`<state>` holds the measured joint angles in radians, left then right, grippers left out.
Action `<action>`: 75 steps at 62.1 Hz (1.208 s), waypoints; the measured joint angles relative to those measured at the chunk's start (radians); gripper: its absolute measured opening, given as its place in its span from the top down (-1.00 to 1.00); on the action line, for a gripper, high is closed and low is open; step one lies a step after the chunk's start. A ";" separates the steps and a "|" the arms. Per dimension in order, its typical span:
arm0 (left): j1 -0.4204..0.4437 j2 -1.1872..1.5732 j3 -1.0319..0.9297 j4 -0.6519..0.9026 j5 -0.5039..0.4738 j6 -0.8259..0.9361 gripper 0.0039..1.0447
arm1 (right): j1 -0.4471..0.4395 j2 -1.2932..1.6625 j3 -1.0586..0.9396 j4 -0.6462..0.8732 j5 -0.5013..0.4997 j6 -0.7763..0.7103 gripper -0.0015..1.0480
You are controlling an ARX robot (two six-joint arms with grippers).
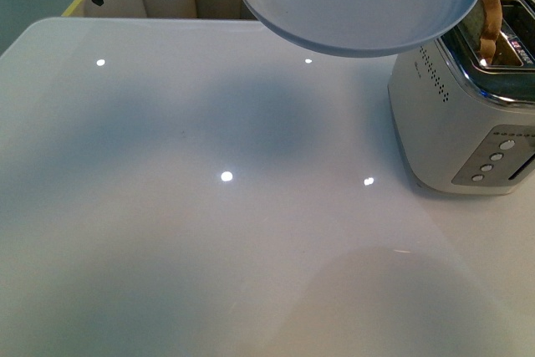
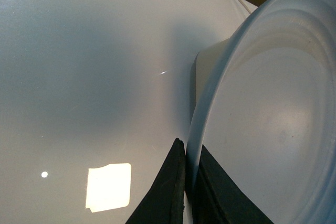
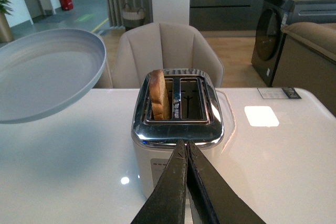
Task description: Left arm holds plate, right arm toasts bread
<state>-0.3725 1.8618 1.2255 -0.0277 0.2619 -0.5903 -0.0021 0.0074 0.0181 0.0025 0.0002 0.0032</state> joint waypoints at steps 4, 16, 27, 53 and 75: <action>0.000 0.000 0.000 0.000 0.000 0.000 0.95 | 0.000 -0.001 0.000 0.000 0.000 0.000 0.84; 0.000 -0.001 0.001 0.000 0.000 0.000 0.95 | 0.000 -0.001 0.000 0.000 0.000 0.000 0.12; 0.000 -0.001 0.001 0.000 0.000 0.000 0.95 | 0.000 -0.001 0.000 0.000 0.000 0.000 -0.50; 0.000 -0.001 0.001 0.000 0.000 0.000 0.95 | 0.000 -0.001 0.000 0.000 0.000 0.000 -0.83; 0.000 -0.001 0.001 0.000 0.000 0.000 0.95 | 0.000 -0.001 0.000 0.000 0.000 0.000 -0.83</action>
<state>-0.3721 1.8610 1.2263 -0.0277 0.2619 -0.5903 -0.0021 0.0063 0.0181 0.0021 0.0002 0.0032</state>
